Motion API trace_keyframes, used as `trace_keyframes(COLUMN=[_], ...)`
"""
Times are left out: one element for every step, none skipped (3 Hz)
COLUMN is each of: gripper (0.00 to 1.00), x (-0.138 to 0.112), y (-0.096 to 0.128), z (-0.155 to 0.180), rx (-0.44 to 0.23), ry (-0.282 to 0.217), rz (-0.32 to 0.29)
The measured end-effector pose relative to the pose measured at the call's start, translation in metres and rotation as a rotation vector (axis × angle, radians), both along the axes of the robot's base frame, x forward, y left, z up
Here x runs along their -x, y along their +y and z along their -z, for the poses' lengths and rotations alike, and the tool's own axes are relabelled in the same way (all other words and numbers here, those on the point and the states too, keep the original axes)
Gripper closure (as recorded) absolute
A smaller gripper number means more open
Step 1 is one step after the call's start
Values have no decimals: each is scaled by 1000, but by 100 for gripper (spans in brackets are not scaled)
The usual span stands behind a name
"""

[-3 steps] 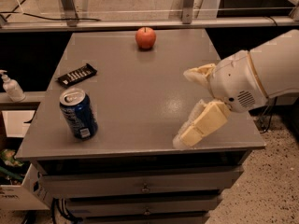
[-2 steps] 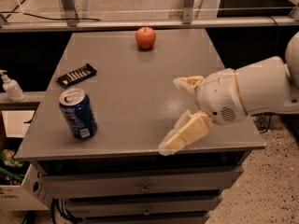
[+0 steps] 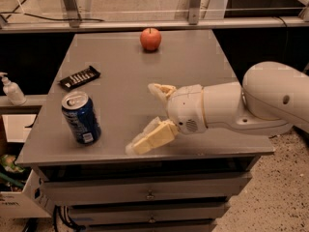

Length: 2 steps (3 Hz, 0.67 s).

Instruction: Move pepsi can near apple

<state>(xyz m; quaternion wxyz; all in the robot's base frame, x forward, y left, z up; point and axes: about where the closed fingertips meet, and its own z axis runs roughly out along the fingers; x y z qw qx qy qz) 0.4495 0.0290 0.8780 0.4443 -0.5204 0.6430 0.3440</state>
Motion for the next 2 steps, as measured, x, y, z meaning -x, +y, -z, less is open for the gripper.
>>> trace_keyframes(gripper=[0,0], x=[-11,-19], y=[39,73], z=[1,3], rx=[-92,-158], ry=[-25,-37], rz=[-24,-46])
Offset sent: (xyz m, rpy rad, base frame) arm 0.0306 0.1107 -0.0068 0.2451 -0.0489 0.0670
